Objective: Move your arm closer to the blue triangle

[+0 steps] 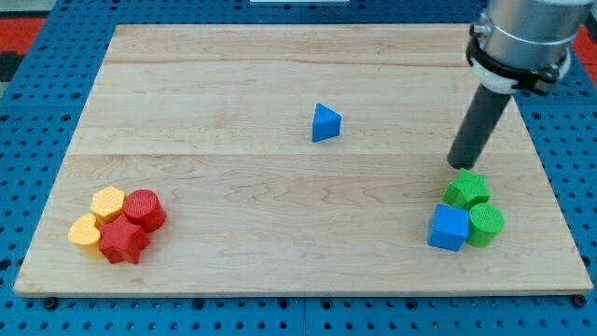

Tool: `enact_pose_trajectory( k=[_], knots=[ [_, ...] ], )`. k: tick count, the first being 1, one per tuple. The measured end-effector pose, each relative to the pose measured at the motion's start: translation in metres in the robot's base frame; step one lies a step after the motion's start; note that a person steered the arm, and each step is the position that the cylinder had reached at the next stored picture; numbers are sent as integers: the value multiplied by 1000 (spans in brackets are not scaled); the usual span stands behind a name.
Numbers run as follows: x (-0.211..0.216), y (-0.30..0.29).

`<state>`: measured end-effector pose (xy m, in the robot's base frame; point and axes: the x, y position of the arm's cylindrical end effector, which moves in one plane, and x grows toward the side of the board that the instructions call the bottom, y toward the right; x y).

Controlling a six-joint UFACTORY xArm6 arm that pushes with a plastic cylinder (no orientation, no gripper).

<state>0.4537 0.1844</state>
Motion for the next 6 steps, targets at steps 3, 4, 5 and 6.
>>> enact_pose_trajectory(
  k=[3,4,5,6],
  knots=[
    [-79,-100],
    [-79,-123],
    [-79,-139],
    [-79,-158]
  ],
)
